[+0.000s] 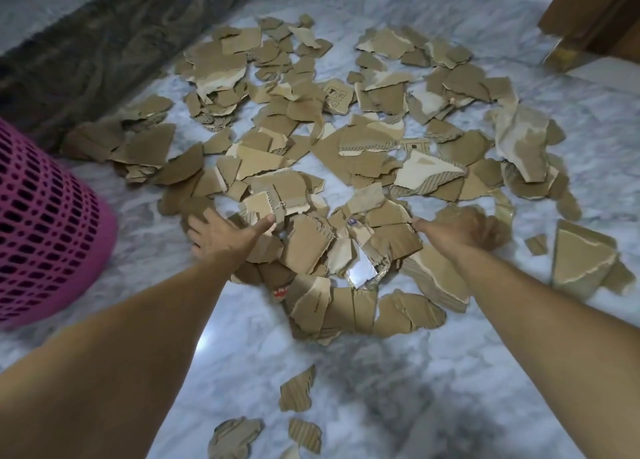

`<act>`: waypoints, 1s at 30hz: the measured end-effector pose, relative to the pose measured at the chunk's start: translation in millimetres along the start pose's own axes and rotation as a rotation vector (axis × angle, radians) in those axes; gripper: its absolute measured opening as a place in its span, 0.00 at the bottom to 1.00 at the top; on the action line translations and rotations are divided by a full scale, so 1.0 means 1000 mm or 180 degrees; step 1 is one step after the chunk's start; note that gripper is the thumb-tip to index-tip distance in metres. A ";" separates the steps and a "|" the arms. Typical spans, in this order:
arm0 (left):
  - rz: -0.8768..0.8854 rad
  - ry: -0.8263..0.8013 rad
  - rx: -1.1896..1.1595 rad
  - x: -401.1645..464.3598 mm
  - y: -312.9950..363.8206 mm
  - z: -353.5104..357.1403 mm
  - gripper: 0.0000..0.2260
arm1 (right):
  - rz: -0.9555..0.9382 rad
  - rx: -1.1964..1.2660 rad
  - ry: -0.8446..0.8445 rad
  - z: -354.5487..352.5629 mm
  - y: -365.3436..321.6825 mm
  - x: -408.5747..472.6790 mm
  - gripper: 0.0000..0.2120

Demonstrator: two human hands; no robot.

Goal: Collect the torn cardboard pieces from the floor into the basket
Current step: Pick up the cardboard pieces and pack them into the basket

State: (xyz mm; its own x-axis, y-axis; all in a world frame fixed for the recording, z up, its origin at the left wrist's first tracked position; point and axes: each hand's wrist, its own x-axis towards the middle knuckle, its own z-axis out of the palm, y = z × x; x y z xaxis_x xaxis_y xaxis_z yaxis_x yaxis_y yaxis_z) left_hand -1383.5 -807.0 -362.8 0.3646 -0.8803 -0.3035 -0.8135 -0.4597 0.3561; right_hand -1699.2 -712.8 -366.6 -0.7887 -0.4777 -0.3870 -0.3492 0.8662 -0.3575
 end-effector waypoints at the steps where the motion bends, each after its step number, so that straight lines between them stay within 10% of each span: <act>1: -0.0013 -0.0115 0.0023 0.004 0.001 0.000 0.55 | 0.0041 0.0074 -0.0056 -0.003 0.004 0.005 0.51; 15: 0.0381 -0.0918 0.0194 -0.026 0.025 0.025 0.51 | -0.0332 0.0400 -0.1001 0.011 -0.029 -0.042 0.59; 30: 0.0347 -0.1502 -0.1449 -0.044 0.021 0.023 0.32 | -0.0339 0.0792 -0.1576 0.024 -0.031 -0.056 0.34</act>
State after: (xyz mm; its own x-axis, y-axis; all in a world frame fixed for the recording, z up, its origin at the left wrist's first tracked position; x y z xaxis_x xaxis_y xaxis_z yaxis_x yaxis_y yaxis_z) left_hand -1427.1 -775.7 -362.5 -0.0306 -0.8264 -0.5623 -0.5241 -0.4658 0.7130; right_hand -1631.5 -716.5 -354.4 -0.4032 -0.6245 -0.6689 -0.2367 0.7772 -0.5830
